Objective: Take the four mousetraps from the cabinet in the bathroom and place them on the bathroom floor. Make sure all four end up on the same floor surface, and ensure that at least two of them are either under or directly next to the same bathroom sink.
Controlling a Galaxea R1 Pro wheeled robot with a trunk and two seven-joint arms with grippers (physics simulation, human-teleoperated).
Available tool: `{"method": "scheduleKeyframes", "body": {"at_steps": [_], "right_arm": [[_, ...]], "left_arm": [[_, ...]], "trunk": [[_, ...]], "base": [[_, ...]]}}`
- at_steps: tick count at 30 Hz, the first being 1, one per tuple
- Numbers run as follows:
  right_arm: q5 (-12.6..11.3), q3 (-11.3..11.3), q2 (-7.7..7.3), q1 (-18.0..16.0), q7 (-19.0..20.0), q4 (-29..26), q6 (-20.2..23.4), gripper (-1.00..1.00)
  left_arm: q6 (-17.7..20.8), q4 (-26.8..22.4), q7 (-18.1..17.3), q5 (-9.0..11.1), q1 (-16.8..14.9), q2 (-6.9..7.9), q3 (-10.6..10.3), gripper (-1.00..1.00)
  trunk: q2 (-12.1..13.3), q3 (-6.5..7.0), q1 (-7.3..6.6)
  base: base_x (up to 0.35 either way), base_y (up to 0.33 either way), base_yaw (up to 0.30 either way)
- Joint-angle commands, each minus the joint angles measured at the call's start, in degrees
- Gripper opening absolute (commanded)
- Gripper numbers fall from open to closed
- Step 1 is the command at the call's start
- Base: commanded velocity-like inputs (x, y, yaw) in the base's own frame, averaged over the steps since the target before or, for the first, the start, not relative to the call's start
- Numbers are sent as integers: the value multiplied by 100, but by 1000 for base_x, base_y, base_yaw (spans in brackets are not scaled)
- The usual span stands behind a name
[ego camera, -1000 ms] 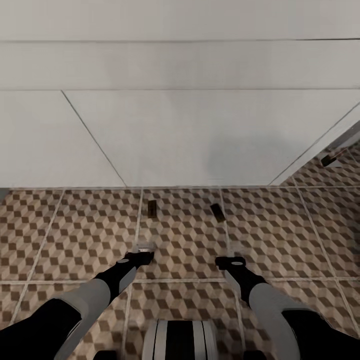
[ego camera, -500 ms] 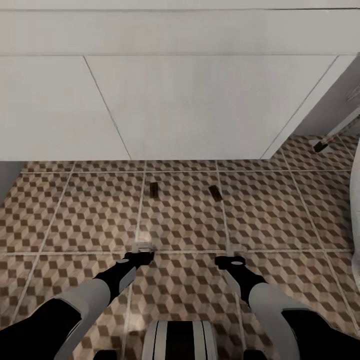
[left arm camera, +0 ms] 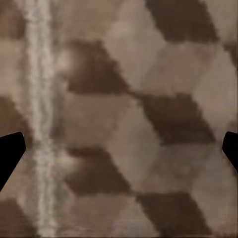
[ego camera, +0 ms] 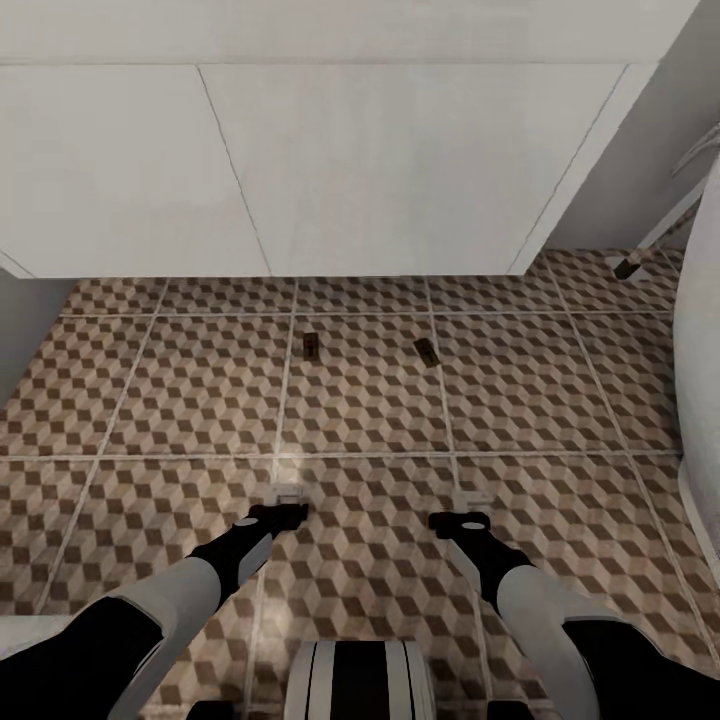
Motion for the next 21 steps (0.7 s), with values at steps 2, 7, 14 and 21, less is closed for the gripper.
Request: {"method": "scheduleKeyframes", "body": {"at_steps": [2, 7, 14, 21], "right_arm": [[39, -12, 2, 0, -16, -11, 40, 100], [39, -12, 0, 0, -20, -11, 40, 100], [39, -12, 3, 0, -19, -11, 41, 100], [39, -12, 2, 0, -19, -11, 41, 100]], "left_arm": [[-11, 0, 26, 47, -2, 0, -49, 100], [-14, 0, 26, 47, -2, 0, -49, 100], [-16, 0, 26, 47, -2, -1, -49, 100], [-25, 2, 23, 47, -2, 0, -49, 100]], "trunk": [[-1, -3, -5], [-1, -3, -5], [-1, -3, -5], [-1, -3, -5]], "base": [[-346, 0, 0], [-346, 0, 0], [-346, 0, 0], [-300, 0, 0]]}}
